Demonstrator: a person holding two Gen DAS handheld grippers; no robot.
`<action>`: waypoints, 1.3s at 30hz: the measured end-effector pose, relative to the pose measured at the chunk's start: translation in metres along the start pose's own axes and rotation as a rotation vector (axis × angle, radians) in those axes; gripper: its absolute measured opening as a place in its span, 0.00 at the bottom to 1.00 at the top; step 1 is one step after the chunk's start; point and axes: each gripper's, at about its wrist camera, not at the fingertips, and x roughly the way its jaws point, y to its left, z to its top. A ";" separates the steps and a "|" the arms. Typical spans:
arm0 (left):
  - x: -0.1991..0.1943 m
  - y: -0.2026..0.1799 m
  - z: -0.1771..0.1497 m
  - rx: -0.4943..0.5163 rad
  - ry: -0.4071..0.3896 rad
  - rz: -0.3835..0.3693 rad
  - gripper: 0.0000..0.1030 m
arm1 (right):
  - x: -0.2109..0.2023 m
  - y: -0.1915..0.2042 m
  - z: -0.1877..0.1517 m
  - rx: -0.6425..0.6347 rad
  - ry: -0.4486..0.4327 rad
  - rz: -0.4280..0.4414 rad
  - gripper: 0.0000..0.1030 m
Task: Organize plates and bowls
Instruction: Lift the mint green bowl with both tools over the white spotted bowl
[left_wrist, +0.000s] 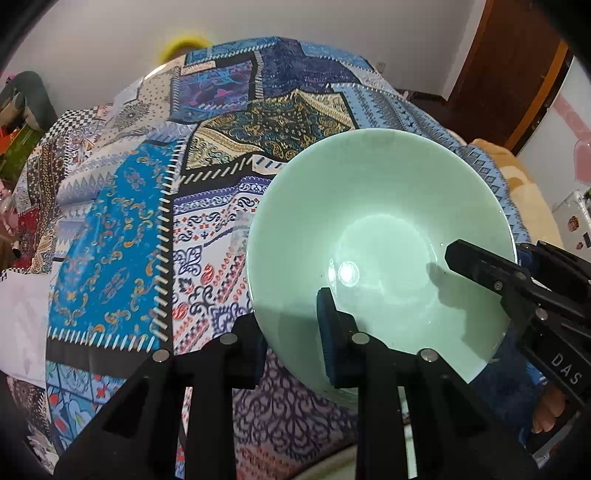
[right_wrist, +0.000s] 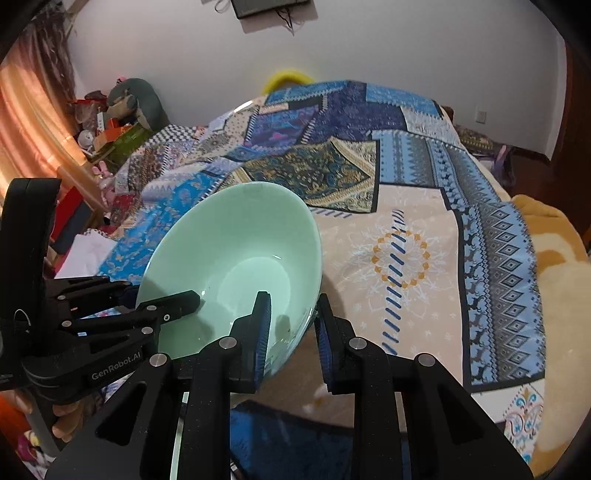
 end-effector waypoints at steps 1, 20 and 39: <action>-0.005 0.000 -0.002 0.000 -0.007 0.003 0.24 | -0.002 0.002 0.000 -0.002 -0.004 0.002 0.21; -0.119 0.008 -0.067 -0.021 -0.194 0.078 0.24 | -0.065 0.057 -0.026 -0.059 -0.088 0.065 0.21; -0.182 0.049 -0.146 -0.126 -0.313 0.103 0.24 | -0.083 0.121 -0.056 -0.119 -0.102 0.135 0.21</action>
